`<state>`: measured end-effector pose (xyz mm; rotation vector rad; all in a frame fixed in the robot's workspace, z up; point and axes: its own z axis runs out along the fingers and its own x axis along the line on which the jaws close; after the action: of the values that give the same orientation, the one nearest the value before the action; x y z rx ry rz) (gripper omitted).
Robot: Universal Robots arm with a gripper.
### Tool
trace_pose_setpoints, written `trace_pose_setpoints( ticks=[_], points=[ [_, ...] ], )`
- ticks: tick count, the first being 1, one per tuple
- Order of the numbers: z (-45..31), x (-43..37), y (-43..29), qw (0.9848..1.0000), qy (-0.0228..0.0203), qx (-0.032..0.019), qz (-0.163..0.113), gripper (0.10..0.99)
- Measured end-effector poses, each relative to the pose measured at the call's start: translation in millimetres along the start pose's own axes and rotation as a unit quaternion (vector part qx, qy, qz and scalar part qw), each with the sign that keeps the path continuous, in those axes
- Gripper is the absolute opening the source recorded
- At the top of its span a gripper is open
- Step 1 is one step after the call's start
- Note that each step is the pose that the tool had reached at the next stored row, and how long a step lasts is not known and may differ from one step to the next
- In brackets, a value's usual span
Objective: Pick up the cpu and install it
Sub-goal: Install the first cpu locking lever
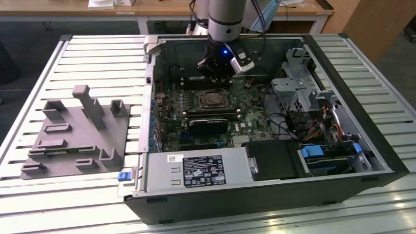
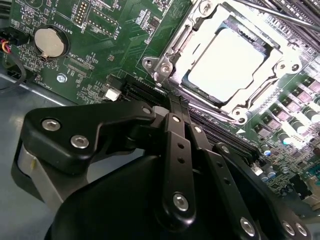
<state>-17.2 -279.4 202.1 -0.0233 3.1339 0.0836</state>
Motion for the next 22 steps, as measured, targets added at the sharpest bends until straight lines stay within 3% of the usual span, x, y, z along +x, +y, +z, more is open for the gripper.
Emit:
trace_pose_setpoints(
  ticks=[9, 14, 17, 20, 22],
  points=[
    [2.5, -0.1, -0.3, 0.9999, 0.0004, 0.0109, 0.000, 0.106],
    [4.4, -0.2, -0.3, 0.9999, 0.0003, 0.0119, 0.000, 0.106],
    [4.4, -0.3, -0.3, 0.9999, 0.0003, 0.0109, 0.000, 0.106],
    [4.5, -0.3, -0.3, 1.0000, 0.0002, 0.0030, 0.000, 0.106],
    [4.2, -0.3, -0.3, 1.0000, 0.0001, 0.0021, 0.000, 0.106]
  ],
)
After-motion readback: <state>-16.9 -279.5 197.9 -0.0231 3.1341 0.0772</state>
